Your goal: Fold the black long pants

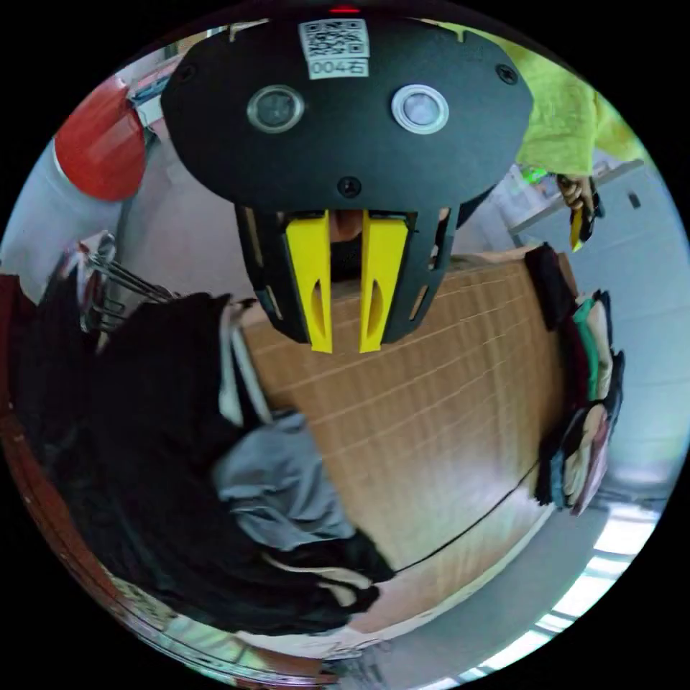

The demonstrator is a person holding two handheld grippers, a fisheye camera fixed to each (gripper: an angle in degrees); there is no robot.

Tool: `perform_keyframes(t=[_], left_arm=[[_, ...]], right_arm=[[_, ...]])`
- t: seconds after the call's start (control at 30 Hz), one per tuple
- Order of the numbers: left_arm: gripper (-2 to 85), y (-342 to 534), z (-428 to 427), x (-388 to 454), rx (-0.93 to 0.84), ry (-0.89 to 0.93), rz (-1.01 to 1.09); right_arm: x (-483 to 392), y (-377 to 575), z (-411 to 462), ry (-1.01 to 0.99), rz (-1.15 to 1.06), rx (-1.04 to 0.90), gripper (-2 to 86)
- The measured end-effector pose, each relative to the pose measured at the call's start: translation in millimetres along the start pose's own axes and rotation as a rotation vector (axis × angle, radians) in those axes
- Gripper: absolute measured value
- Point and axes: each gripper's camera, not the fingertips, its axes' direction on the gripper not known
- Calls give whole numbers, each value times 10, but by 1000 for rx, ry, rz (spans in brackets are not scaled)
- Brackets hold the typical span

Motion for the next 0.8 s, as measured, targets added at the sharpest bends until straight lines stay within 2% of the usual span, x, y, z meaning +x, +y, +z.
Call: perform_keyframes(t=[0.1,0.2,0.53,0.6,0.67,0.7,0.8], left_arm=[[3,287,271,201,-20,-20,0],[3,466,537,410,-32,-53,22],[3,1040,1164,731,85,-138,-7],[3,1099,1209,760,102,-164,13],[3,1164,1280,735,116,-195,29],[3,1178,1299,716,120,-198,30],[3,1217,1417,550,140,-183,23]], right_arm=[[711,-198,-162,149,71,14,105],[1254,-578,-251,205,125,38,112],[1670,-2171,96,242,-31,-105,136],[1803,-2459,309,207,-9,-188,101],[1910,-2601,510,290,-7,-295,47],[1949,-2650,548,354,-46,-306,21],[2143,-2684,438,258,-80,-272,-2]])
